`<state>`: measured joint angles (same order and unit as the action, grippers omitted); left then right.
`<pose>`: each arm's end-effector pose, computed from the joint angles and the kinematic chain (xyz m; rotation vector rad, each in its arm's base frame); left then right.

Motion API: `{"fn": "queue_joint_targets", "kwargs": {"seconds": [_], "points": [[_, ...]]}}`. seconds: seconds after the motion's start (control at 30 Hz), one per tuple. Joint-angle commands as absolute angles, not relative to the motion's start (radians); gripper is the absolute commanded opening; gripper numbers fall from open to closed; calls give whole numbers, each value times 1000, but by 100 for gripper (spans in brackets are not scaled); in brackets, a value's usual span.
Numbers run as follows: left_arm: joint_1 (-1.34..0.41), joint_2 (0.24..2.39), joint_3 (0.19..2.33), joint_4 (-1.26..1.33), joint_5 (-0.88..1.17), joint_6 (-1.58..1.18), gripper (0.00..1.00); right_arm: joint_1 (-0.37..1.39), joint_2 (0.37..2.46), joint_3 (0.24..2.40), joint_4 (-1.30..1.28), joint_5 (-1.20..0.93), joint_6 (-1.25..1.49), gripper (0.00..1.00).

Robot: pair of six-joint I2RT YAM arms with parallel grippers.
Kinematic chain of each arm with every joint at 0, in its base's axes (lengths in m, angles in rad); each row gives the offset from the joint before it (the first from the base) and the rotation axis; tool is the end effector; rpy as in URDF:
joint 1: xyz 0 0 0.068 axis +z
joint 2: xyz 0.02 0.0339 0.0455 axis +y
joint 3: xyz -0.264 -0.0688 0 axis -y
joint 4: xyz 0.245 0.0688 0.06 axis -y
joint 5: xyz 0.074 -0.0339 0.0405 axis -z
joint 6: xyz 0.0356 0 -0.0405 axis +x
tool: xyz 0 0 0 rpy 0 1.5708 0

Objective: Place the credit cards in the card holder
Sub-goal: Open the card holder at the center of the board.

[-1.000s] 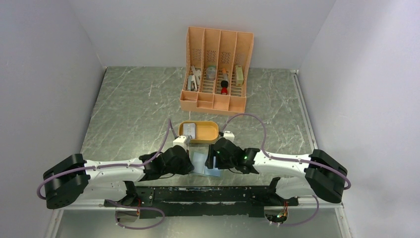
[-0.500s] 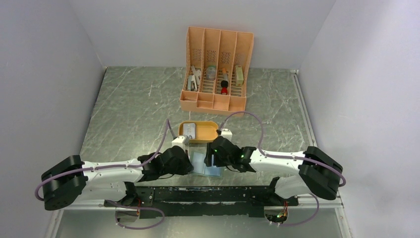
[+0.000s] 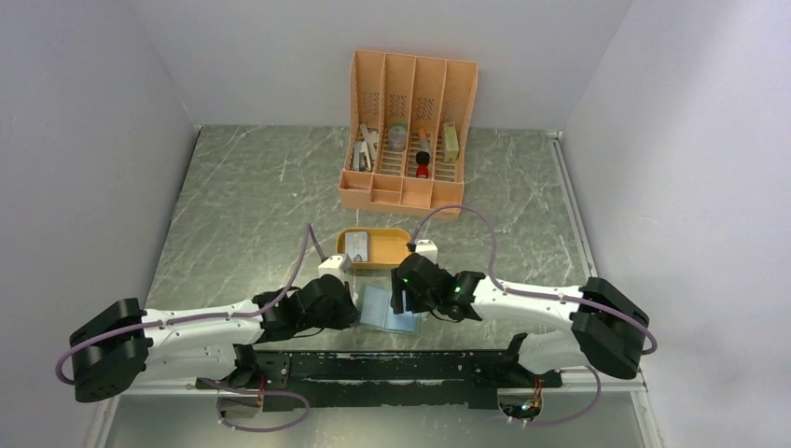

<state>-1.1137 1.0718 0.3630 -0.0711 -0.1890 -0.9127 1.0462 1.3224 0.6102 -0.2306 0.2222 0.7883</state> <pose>0.0926 -0.1731 0.1548 0.1504 2.4646 -0.7502 0.1288 0.2069 0.1667 -0.2360 2.5376 0.4839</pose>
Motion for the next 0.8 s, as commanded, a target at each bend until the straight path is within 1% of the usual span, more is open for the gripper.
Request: {"fn": "queue_joint_targets", "kwargs": {"seconds": [0.0,0.17,0.33,0.47,0.6,0.77], "points": [[-1118,1036,427,-115,-222,-900,7,1042,1244,657,-345,242,775,69],[-1118,1012,477,-158,-234,-884,8,1041,1206,704,-383,240,769,69],[-1119,974,515,-214,-265,-871,10,1040,1207,752,-368,226,762,69],[-1119,924,540,-288,-319,-875,11,1016,1221,776,-298,207,768,68],[-1119,825,541,-384,-408,-907,12,946,1264,793,-164,144,789,67],[-1118,695,518,-473,-483,-936,21,892,1408,868,-91,69,778,66]]}}
